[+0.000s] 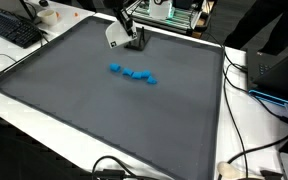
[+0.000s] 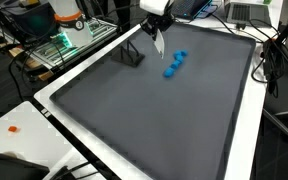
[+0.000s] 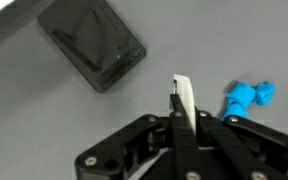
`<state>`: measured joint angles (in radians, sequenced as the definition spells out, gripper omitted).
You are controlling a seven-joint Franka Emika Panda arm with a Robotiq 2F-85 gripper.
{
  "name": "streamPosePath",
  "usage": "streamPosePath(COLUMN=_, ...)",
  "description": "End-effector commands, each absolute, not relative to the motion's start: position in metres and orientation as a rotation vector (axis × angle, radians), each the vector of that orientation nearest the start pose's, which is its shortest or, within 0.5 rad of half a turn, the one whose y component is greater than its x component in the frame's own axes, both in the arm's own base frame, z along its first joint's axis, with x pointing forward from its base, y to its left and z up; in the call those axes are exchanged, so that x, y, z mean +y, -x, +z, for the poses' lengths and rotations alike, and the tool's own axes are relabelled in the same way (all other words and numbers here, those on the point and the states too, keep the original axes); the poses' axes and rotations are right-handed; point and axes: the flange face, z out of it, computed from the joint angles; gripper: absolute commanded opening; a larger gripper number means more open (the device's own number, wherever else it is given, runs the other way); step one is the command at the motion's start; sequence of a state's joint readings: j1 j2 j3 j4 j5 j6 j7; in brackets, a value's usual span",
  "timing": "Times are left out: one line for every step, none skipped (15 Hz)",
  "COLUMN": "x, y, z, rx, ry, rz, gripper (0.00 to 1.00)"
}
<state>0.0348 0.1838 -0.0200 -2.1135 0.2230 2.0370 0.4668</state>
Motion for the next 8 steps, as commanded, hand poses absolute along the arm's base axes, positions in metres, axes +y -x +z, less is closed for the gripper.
streamPosePath(x=0.012, y=-0.500, z=0.316, rx=1.127, ry=2.752, rz=0.424, gripper=0.01)
streamPosePath(x=0.011, y=-0.493, z=0.316, rx=1.196, ry=2.719, rz=0.427, gripper=0.01)
streamPosePath(x=0.011, y=-0.487, z=0.316, rx=1.263, ry=2.683, rz=0.429, gripper=0.01)
streamPosePath(x=0.012, y=-0.480, z=0.315, rx=1.334, ry=2.650, rz=0.426, gripper=0.01)
streamPosePath(x=0.013, y=-0.475, z=0.314, rx=1.403, ry=2.614, rz=0.422, gripper=0.01)
streamPosePath(x=0.014, y=-0.469, z=0.310, rx=1.471, ry=2.578, rz=0.422, gripper=0.01)
streamPosePath(x=0.014, y=-0.464, z=0.307, rx=1.530, ry=2.541, rz=0.425, gripper=0.01)
streamPosePath(x=0.013, y=-0.459, z=0.304, rx=1.581, ry=2.509, rz=0.424, gripper=0.01)
